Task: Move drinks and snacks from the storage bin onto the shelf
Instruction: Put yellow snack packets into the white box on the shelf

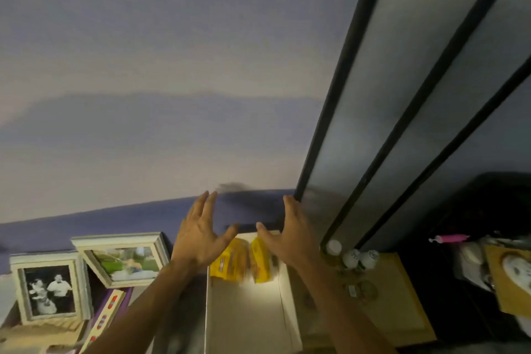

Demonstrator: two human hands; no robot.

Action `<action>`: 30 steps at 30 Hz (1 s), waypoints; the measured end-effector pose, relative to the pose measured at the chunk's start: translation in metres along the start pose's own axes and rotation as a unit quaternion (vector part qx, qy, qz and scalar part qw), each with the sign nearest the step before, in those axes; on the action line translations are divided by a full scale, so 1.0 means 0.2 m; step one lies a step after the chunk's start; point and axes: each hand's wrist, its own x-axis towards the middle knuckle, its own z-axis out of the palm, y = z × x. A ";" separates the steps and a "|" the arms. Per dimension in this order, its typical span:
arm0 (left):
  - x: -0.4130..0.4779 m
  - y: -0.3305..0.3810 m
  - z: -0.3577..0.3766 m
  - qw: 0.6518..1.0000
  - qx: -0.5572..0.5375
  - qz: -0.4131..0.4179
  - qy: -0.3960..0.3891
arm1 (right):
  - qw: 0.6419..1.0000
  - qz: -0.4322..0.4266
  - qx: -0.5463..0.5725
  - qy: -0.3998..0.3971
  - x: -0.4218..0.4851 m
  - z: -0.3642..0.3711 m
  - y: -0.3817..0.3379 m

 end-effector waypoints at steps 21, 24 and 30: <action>-0.76 0.51 -1.36 0.986 0.079 0.125 0.074 | 0.975 -0.201 -0.093 0.019 -0.63 -1.11 -0.66; -1.06 0.41 -1.45 0.987 0.097 0.082 0.101 | 0.965 -0.242 -0.100 -0.019 -0.76 -1.03 -0.79; -1.66 0.06 -1.71 0.981 0.124 -0.033 0.146 | 0.938 -0.322 -0.089 -0.091 -1.04 -0.69 -1.21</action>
